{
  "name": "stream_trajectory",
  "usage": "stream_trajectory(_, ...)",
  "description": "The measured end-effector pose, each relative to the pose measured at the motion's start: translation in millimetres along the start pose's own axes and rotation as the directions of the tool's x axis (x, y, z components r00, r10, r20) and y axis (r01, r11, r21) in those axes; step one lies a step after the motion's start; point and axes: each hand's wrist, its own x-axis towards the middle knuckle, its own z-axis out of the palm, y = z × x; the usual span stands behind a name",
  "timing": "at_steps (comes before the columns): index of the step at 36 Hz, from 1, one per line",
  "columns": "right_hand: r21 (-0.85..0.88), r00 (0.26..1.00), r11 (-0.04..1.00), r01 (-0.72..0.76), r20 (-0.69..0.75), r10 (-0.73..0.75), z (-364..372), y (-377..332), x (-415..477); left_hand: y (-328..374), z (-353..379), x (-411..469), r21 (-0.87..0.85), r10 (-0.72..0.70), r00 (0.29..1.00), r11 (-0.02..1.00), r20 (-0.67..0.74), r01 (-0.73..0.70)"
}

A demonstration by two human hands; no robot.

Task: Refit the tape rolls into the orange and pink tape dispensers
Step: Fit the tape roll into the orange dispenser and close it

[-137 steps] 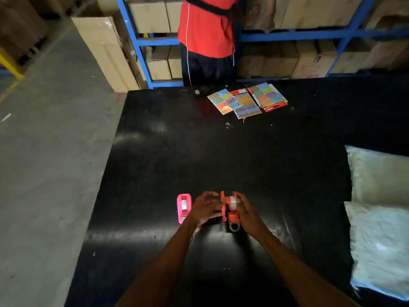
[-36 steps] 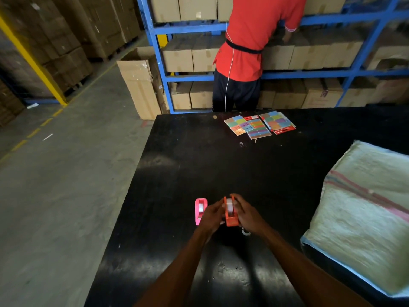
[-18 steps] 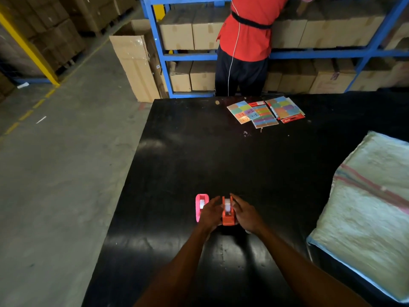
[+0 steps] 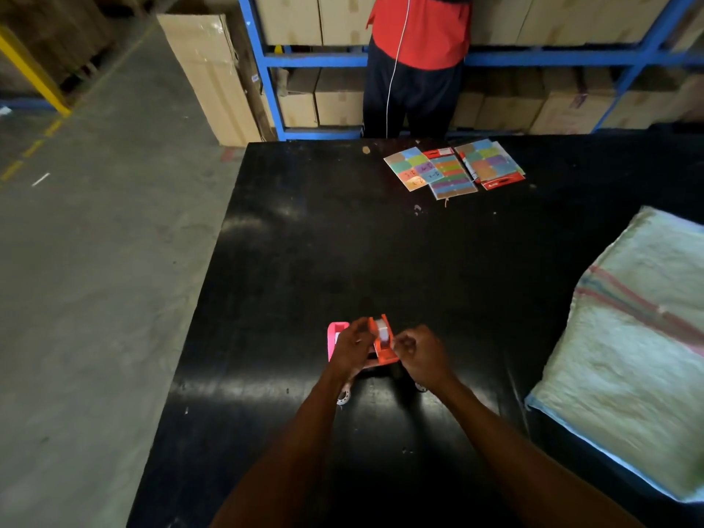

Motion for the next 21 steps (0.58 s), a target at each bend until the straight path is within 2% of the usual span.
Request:
stream_trajectory(4, 0.018, 0.998, 0.999, -0.049, -0.027, 0.050, 4, -4, -6, 4, 2, -5, 0.028, 0.079, 0.995, 0.997, -0.053, -0.077)
stream_trajectory(11, 0.134, 0.987, 0.981, -0.141, -0.053, 0.149, 9, -18, -10, 2, 4, -14, -0.010, 0.147, 0.987, 0.989, -0.059, -0.148)
stream_trajectory(16, 0.199, 0.985, 0.968, -0.156, -0.039, 0.167, 15, -21, -10, 3, 3, -23, -0.014, 0.207, 0.977, 0.978, -0.060, -0.208)
stream_trajectory(18, 0.182, 0.983, 0.971, -0.158, -0.062, 0.172, 17, -21, -12, 5, 4, -28, 0.020, 0.238, 0.971, 0.971, -0.033, -0.237)
stream_trajectory(21, 0.048, 0.977, 0.992, -0.116, -0.175, 0.123, 15, -21, -16, 11, 5, -35, 0.034, 0.255, 0.967, 0.966, -0.006, -0.255)
